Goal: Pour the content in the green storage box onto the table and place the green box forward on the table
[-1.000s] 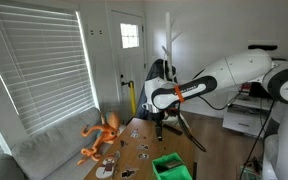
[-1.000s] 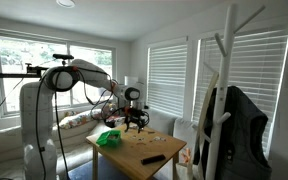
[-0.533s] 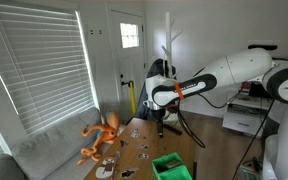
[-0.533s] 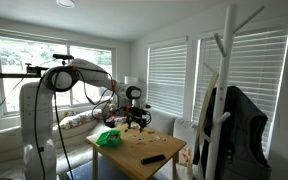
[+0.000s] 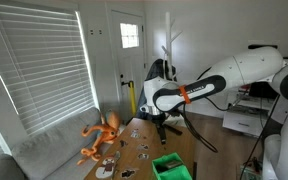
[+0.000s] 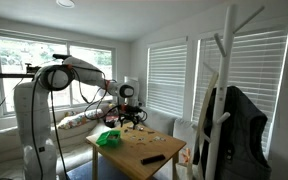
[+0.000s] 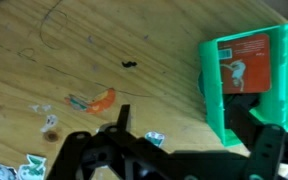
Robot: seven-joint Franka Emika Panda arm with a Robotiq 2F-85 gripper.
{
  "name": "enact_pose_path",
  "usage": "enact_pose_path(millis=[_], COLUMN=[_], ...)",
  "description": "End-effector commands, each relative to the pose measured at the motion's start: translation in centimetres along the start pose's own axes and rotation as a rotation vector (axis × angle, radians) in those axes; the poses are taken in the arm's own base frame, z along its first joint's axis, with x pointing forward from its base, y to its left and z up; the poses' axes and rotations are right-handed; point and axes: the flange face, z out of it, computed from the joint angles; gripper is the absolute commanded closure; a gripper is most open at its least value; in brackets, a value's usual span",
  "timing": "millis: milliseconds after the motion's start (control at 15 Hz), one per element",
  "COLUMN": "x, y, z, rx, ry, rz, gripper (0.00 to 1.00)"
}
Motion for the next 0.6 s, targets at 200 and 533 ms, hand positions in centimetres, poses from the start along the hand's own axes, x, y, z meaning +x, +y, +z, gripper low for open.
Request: enact_pose_path(millis=[200, 533], x=[-1.7, -1.0], y=[-7.7, -7.5], z=[0.4, 1.2], rx=[-0.096, -0.069], ry=[0.014, 0.024], rz=[-0.287, -0.252], gripper=[0.0, 0.0])
